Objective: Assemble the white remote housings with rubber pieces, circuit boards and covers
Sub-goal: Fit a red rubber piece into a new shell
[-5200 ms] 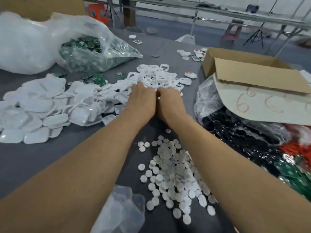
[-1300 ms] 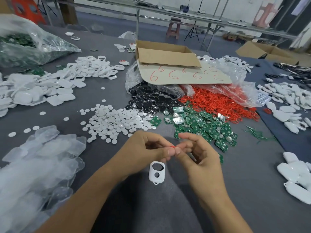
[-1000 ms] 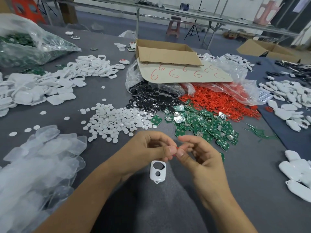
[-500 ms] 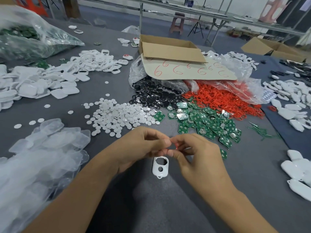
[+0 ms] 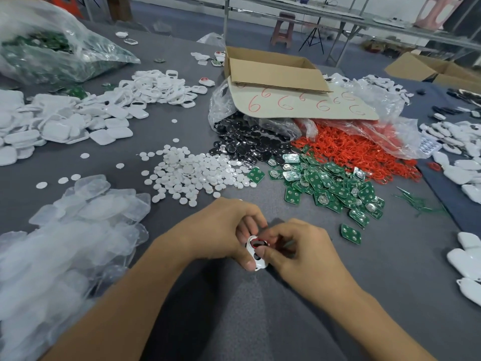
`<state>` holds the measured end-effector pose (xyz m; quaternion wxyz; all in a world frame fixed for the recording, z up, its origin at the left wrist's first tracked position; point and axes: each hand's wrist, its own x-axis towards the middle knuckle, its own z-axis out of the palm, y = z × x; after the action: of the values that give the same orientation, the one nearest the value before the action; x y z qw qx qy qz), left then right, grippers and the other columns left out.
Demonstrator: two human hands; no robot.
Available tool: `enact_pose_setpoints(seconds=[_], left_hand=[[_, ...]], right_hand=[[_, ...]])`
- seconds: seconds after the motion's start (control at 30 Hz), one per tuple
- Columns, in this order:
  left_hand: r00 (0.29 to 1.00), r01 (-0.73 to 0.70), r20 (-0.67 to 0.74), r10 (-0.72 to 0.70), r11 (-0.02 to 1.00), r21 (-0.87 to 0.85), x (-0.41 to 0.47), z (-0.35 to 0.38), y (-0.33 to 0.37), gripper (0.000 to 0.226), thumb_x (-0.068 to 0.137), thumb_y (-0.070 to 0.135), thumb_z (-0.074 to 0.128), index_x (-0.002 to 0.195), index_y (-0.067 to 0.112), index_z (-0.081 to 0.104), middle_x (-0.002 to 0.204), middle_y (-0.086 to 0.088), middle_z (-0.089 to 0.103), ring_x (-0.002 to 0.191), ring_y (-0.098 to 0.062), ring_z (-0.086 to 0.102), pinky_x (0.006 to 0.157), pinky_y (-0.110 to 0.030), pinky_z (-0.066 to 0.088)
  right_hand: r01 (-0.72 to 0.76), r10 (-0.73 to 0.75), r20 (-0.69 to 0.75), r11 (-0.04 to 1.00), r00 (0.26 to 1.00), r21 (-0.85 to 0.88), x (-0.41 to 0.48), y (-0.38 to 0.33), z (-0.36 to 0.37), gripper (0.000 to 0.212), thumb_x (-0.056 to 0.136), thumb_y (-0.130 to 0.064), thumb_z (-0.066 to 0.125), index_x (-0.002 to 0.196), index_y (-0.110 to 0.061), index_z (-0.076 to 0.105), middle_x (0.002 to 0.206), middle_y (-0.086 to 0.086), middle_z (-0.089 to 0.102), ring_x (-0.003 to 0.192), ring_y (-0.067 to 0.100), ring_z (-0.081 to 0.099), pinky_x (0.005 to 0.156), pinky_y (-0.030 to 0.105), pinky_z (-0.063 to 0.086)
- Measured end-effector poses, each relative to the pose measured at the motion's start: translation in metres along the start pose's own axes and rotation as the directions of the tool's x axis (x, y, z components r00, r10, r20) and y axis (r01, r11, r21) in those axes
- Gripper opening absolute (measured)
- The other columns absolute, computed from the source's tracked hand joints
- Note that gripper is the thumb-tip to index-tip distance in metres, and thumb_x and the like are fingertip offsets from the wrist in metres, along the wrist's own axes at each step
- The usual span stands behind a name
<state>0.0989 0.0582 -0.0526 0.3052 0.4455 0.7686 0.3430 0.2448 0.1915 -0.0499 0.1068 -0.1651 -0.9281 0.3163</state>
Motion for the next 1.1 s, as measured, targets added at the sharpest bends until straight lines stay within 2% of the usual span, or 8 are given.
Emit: enact_pose_setpoints(seconds=[0.13, 0.2, 0.3, 0.47, 0.6, 0.7, 1.0, 1.1], left_hand=[[1.000, 0.003, -0.011, -0.003, 1.000, -0.028, -0.001, -0.001, 0.000, 0.061, 0.049, 0.014, 0.101, 0.101, 0.026, 0.073, 0.092, 0.007, 0.072, 0.080, -0.010, 0.069, 0.079, -0.032, 0.061], [1.000, 0.010, -0.014, -0.011, 0.999, -0.045, -0.001, -0.001, 0.000, 0.061, 0.048, 0.013, 0.101, 0.101, 0.027, 0.073, 0.092, 0.008, 0.073, 0.080, -0.010, 0.070, 0.079, -0.031, 0.061], [1.000, 0.028, -0.012, -0.029, 0.998, -0.063, -0.001, -0.001, -0.001, 0.061, 0.048, 0.014, 0.101, 0.101, 0.026, 0.073, 0.093, 0.008, 0.073, 0.081, -0.009, 0.071, 0.080, -0.031, 0.062], [0.999, 0.038, -0.014, -0.040, 0.995, -0.095, 0.001, -0.001, -0.004, 0.060, 0.048, 0.013, 0.102, 0.099, 0.024, 0.073, 0.094, 0.006, 0.074, 0.081, -0.009, 0.072, 0.079, -0.030, 0.062], [0.999, 0.051, -0.009, -0.052, 0.992, -0.119, 0.003, 0.000, -0.005, 0.061, 0.049, 0.010, 0.102, 0.100, 0.022, 0.072, 0.094, 0.005, 0.075, 0.083, -0.011, 0.073, 0.080, -0.032, 0.063], [0.999, 0.047, -0.012, -0.048, 0.992, -0.117, 0.003, 0.000, -0.006, 0.060, 0.049, 0.011, 0.102, 0.100, 0.023, 0.072, 0.093, 0.005, 0.075, 0.082, -0.010, 0.073, 0.079, -0.031, 0.063], [0.999, 0.042, -0.017, -0.044, 0.993, -0.112, 0.002, 0.000, -0.006, 0.058, 0.047, 0.012, 0.102, 0.095, 0.024, 0.073, 0.090, 0.007, 0.074, 0.078, -0.004, 0.071, 0.077, -0.025, 0.062], [0.999, 0.044, -0.014, -0.046, 0.993, -0.110, 0.003, 0.001, -0.006, 0.059, 0.047, 0.013, 0.102, 0.097, 0.025, 0.073, 0.091, 0.007, 0.074, 0.079, -0.003, 0.070, 0.077, -0.025, 0.062]], right_hand=[[-0.127, 0.121, 0.069, 0.988, 0.990, 0.093, 0.007, -0.003, -0.003, 0.019, 0.072, -0.020, 0.089, 0.079, -0.032, 0.078, 0.072, -0.015, 0.070, 0.071, 0.000, 0.064, 0.063, 0.010, 0.046], [-0.198, 0.177, 0.145, 0.969, 0.974, 0.149, 0.013, -0.004, -0.007, 0.020, 0.070, -0.014, 0.090, 0.080, -0.028, 0.079, 0.073, -0.012, 0.073, 0.070, 0.004, 0.068, 0.070, 0.022, 0.055], [-0.241, 0.206, 0.200, 0.955, 0.958, 0.173, 0.016, -0.004, -0.010, 0.022, 0.069, -0.009, 0.090, 0.084, -0.022, 0.080, 0.076, -0.005, 0.075, 0.073, 0.014, 0.071, 0.078, 0.036, 0.059], [-0.227, 0.198, 0.135, 0.942, 0.971, 0.247, 0.008, -0.001, -0.004, 0.022, 0.073, -0.007, 0.087, 0.082, -0.025, 0.078, 0.075, -0.006, 0.075, 0.073, 0.014, 0.071, 0.078, 0.039, 0.058], [-0.170, 0.173, 0.006, 0.958, 0.985, 0.232, -0.001, 0.002, 0.005, 0.024, 0.073, -0.006, 0.087, 0.083, -0.026, 0.078, 0.075, -0.009, 0.071, 0.071, 0.007, 0.067, 0.075, 0.029, 0.057], [-0.153, 0.165, -0.034, 0.961, 0.986, 0.229, -0.004, 0.003, 0.007, 0.025, 0.073, -0.006, 0.087, 0.082, -0.028, 0.078, 0.076, -0.010, 0.069, 0.071, 0.005, 0.066, 0.073, 0.023, 0.055], [-0.184, 0.136, 0.212, 0.957, 0.968, 0.223, 0.016, 0.003, -0.008, 0.019, 0.074, -0.007, 0.087, 0.086, -0.020, 0.079, 0.077, -0.005, 0.076, 0.078, 0.015, 0.072, 0.083, 0.043, 0.057], [-0.156, 0.114, 0.202, 0.967, 0.973, 0.203, 0.018, 0.005, -0.007, 0.009, 0.079, -0.014, 0.084, 0.083, -0.020, 0.078, 0.077, -0.003, 0.075, 0.076, 0.018, 0.070, 0.081, 0.045, 0.056]])
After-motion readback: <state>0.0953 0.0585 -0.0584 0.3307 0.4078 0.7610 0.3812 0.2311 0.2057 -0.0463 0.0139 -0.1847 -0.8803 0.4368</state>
